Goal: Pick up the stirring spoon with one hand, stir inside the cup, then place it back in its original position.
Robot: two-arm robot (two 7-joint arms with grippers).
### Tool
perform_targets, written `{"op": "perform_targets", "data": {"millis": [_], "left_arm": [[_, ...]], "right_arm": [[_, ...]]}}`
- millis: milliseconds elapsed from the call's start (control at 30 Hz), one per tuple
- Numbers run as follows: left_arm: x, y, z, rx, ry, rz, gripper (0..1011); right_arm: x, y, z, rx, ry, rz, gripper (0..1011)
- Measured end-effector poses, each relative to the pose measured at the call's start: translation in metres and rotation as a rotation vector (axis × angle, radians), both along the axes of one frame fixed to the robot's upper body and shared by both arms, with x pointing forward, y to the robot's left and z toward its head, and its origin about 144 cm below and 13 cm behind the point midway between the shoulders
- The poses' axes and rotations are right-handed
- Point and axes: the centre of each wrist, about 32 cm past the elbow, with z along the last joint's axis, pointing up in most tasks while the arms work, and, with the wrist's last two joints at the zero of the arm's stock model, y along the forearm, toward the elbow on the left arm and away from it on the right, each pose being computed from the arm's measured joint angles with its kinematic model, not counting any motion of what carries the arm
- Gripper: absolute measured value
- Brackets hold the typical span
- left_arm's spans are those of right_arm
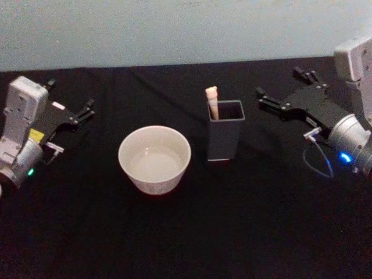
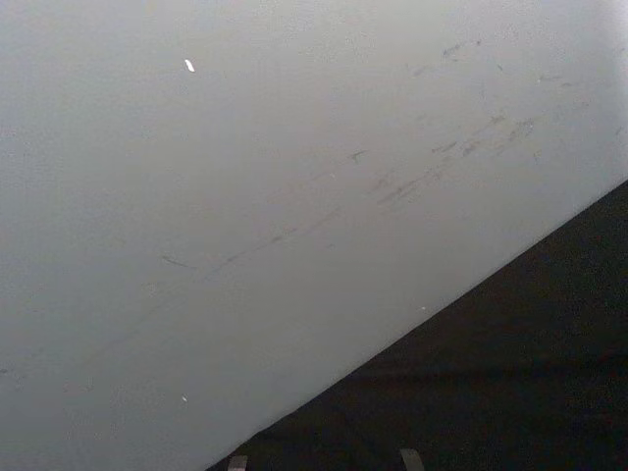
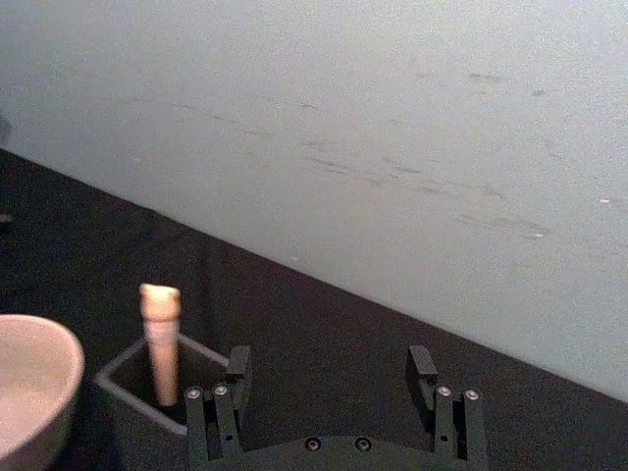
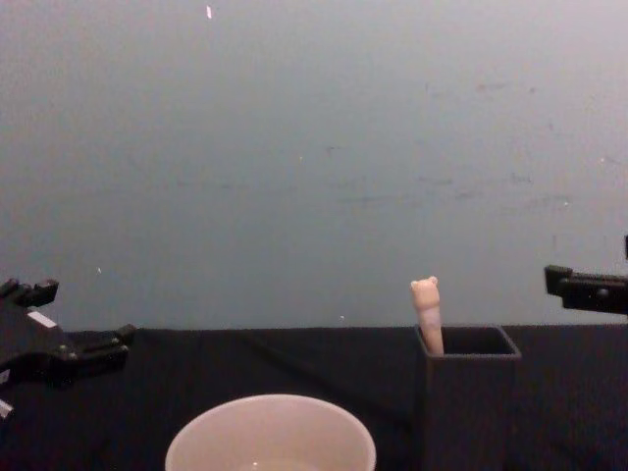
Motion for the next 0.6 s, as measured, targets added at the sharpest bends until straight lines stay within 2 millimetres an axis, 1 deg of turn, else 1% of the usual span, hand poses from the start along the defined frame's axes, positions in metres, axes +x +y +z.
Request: {"op": "perform_targets", "data": {"millis": [167,367,600], "left_arm": [[0.000,0.000,0.000,0.000,0.000,0.000,1001],[0.000,0.000,0.000,0.000,0.000,0.000,1001],[0.000,0.000,0.000,0.000,0.000,0.000,1001]], "right_arm": [[-0.004,0.014,0.008,0.019,0.043,0.038,1002],[-0.004,0.031,0.014,0.026,0.099,0.068,1002],[-0.001,0.043,0.022,0.043,0.133,0.078,1002]]}}
